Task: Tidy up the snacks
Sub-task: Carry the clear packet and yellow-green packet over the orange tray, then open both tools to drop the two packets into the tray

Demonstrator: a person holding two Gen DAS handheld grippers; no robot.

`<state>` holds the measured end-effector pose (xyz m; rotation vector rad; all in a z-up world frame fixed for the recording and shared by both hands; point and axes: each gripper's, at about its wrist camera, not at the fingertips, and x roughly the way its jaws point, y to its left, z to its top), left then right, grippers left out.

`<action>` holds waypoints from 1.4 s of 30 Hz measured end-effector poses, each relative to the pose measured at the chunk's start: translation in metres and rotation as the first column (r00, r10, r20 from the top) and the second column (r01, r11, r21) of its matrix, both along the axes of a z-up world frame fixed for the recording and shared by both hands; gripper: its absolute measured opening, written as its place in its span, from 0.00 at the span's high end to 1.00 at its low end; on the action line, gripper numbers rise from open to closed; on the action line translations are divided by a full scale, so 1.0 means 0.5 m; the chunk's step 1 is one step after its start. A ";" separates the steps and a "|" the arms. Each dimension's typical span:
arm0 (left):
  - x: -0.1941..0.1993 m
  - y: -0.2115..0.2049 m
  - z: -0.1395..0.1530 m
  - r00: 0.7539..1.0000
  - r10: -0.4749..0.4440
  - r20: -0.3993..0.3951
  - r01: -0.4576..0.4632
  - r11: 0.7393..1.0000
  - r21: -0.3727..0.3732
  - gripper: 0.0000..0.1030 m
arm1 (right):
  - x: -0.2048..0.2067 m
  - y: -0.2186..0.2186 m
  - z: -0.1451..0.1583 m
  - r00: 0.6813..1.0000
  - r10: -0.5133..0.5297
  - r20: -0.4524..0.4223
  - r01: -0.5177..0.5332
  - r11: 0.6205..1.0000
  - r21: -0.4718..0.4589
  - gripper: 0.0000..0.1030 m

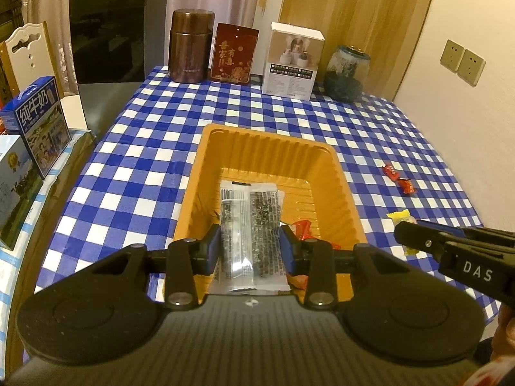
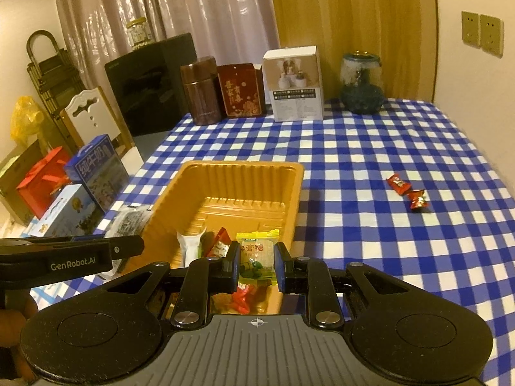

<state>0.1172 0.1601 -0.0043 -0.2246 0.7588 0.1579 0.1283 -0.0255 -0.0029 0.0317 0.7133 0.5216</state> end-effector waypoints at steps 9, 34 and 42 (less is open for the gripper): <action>0.033 0.008 -0.029 0.999 -0.050 -0.001 0.050 0.999 0.001 0.66 | 0.042 0.019 -0.023 1.000 -0.009 -0.028 0.010 1.000 0.017 0.78; 0.001 0.039 -0.023 1.000 -0.011 -0.001 0.011 1.000 0.021 0.39 | 0.033 0.038 -0.027 0.999 0.008 -0.053 -0.005 0.998 0.059 0.78; -0.001 0.043 -0.022 1.000 -0.003 -0.003 0.003 1.000 0.018 0.38 | 0.035 0.049 -0.018 0.999 0.017 -0.049 -0.013 0.997 0.076 0.78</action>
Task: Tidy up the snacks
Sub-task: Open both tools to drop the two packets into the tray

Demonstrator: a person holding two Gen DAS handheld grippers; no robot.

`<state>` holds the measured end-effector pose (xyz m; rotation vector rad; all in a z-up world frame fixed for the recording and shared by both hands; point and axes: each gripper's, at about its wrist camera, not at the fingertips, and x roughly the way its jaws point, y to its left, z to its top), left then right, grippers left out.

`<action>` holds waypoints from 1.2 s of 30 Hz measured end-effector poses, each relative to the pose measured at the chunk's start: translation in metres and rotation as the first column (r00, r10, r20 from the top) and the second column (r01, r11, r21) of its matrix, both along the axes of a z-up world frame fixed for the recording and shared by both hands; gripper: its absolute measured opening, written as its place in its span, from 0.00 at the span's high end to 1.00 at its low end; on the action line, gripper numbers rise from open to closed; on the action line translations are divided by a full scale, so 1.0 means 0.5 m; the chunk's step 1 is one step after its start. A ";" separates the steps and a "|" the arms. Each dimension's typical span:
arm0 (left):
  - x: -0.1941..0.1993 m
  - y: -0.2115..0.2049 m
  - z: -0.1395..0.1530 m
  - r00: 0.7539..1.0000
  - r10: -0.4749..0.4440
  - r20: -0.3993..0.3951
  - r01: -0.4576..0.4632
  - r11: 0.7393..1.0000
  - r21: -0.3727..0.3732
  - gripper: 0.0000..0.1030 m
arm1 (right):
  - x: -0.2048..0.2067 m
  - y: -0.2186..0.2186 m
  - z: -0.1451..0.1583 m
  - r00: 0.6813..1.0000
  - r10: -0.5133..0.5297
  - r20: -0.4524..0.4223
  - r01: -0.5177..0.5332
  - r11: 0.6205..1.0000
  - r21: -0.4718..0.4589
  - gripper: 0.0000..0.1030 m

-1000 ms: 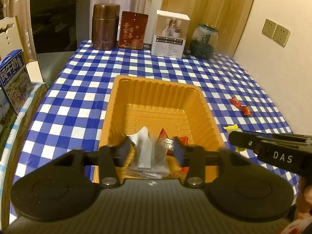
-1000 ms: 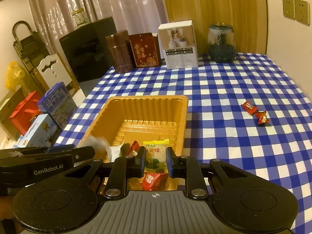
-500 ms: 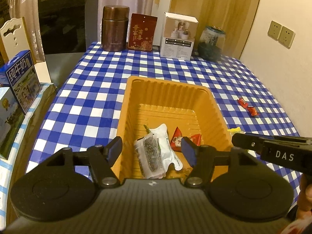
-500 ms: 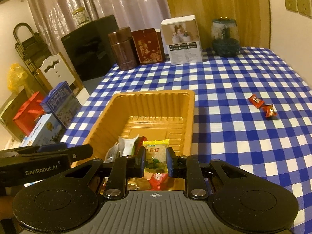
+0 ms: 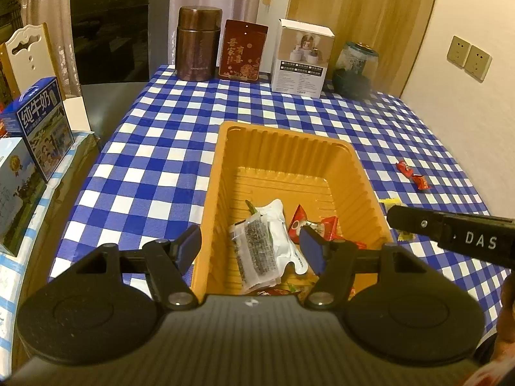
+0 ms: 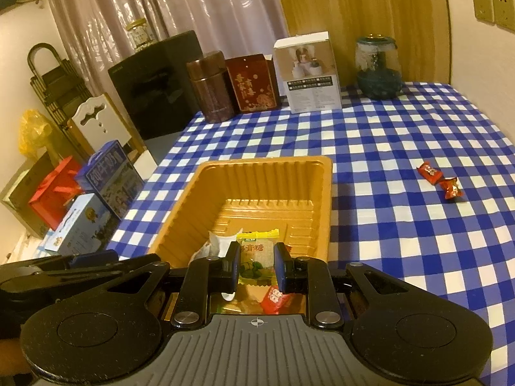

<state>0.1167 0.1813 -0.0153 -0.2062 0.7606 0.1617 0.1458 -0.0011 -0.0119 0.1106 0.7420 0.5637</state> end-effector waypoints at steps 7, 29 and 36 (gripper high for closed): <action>0.000 0.009 -0.008 1.000 0.011 -0.005 -0.011 1.000 -0.008 0.36 | 0.007 0.010 -0.002 1.000 0.020 -0.004 -0.020 0.999 0.049 0.78; -0.024 -0.028 0.007 1.000 -0.013 0.002 0.013 0.999 -0.034 0.22 | -0.031 -0.102 -0.002 0.986 -0.161 -0.041 0.163 0.985 0.049 0.38; -0.041 -0.064 0.026 0.999 -0.039 0.007 0.039 0.999 -0.033 0.17 | -0.058 -0.131 0.018 0.982 -0.185 -0.032 0.186 0.982 0.044 0.38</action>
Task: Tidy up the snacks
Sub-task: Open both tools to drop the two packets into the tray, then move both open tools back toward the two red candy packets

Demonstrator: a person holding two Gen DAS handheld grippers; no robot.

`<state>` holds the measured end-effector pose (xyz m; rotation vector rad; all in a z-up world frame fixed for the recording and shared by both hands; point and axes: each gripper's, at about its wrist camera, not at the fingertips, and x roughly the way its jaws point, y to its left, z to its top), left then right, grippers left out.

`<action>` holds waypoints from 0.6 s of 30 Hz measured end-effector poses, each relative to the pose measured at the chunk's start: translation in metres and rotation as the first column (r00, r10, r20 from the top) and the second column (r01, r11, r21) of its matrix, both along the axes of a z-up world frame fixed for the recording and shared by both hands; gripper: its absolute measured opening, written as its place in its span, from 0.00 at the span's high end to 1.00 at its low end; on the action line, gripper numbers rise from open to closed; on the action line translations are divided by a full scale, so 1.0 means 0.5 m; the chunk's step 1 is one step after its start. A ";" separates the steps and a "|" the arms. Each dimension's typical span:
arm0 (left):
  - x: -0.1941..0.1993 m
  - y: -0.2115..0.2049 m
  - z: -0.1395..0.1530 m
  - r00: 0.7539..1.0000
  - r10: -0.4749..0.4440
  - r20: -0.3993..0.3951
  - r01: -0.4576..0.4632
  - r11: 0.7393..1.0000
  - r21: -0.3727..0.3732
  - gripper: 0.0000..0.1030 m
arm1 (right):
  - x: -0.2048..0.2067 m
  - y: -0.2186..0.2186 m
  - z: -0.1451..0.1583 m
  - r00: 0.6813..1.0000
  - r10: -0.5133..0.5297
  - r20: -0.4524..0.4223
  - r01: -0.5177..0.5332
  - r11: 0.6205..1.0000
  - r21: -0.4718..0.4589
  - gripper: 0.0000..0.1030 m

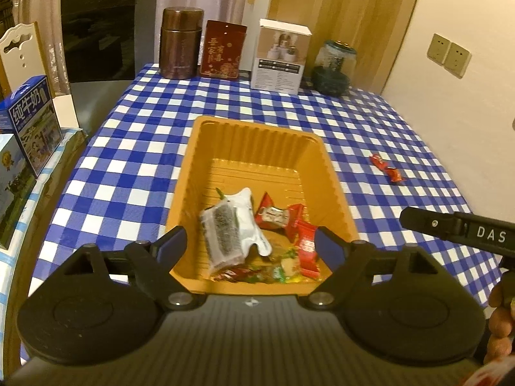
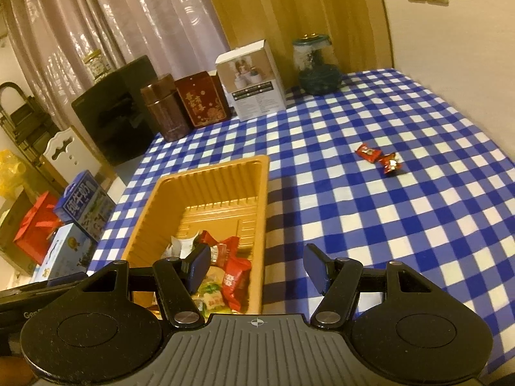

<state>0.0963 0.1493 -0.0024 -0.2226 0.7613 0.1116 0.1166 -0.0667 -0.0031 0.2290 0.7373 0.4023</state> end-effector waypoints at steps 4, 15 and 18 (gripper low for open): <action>-0.009 -0.028 0.012 1.000 -0.009 0.004 0.009 0.999 0.036 0.11 | -0.015 -0.018 0.012 1.000 -0.009 0.005 0.009 1.000 -0.001 0.38; -0.015 -0.090 0.027 0.999 -0.051 0.008 0.050 0.998 0.049 0.04 | -0.041 -0.082 0.034 0.998 -0.068 0.018 0.068 0.998 -0.002 0.38; -0.013 -0.106 0.031 0.998 -0.066 0.012 0.066 0.997 0.050 0.03 | -0.044 -0.100 0.039 0.996 -0.082 0.020 0.083 0.997 -0.001 0.38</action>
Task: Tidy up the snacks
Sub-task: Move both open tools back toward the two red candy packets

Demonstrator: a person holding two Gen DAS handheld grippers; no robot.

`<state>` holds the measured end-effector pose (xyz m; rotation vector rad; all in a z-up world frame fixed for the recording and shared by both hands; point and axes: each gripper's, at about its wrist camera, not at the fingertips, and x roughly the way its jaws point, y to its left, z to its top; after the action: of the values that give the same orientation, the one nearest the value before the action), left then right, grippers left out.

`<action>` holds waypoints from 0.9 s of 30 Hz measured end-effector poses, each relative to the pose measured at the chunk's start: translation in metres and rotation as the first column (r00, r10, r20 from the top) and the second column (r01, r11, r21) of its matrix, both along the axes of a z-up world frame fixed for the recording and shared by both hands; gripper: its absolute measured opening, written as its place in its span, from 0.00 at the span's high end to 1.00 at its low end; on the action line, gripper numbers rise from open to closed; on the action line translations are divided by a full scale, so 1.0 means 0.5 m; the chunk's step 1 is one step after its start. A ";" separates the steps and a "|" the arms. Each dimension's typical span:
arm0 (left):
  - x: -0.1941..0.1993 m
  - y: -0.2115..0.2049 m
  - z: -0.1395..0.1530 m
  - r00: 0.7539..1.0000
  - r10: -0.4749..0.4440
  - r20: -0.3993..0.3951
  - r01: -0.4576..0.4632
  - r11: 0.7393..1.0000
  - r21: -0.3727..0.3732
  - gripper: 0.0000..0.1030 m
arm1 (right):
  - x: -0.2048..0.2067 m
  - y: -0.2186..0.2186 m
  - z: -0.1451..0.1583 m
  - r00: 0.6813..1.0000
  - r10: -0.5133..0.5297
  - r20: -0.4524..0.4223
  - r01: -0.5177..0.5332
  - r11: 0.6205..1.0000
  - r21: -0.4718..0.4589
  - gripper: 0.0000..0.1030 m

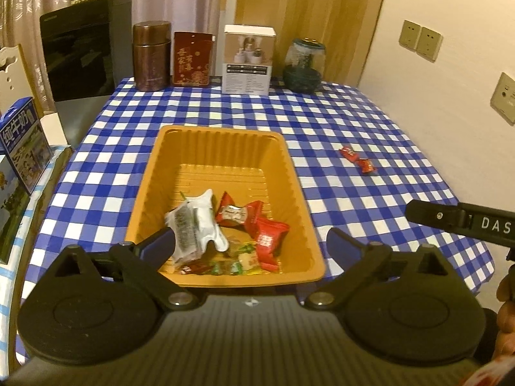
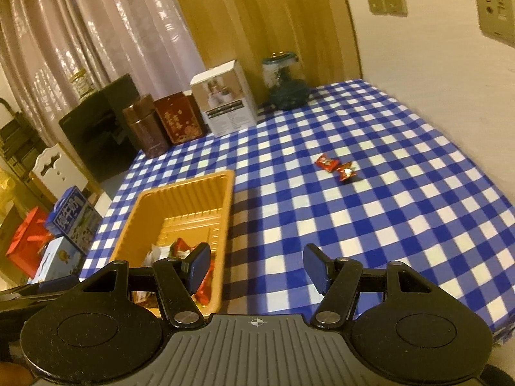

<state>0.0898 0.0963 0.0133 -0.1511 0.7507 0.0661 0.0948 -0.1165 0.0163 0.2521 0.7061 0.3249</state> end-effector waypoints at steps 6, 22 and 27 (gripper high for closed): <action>0.005 -0.023 0.003 1.000 -0.027 0.001 0.027 1.000 0.009 0.02 | -0.005 -0.028 -0.001 1.000 -0.026 -0.001 0.026 1.000 0.006 0.38; 0.013 -0.060 0.004 0.997 -0.077 0.007 0.077 0.997 0.014 0.00 | -0.005 -0.078 -0.012 0.997 -0.080 -0.015 0.080 0.997 0.021 0.38; 0.023 -0.078 0.002 0.995 -0.098 0.013 0.098 0.995 0.009 0.00 | -0.004 -0.101 -0.016 0.994 -0.107 -0.016 0.107 0.994 0.019 0.38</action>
<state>0.1012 0.0572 0.0145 -0.1063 0.7430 -0.0253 0.0925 -0.1670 0.0083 0.3097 0.7013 0.2283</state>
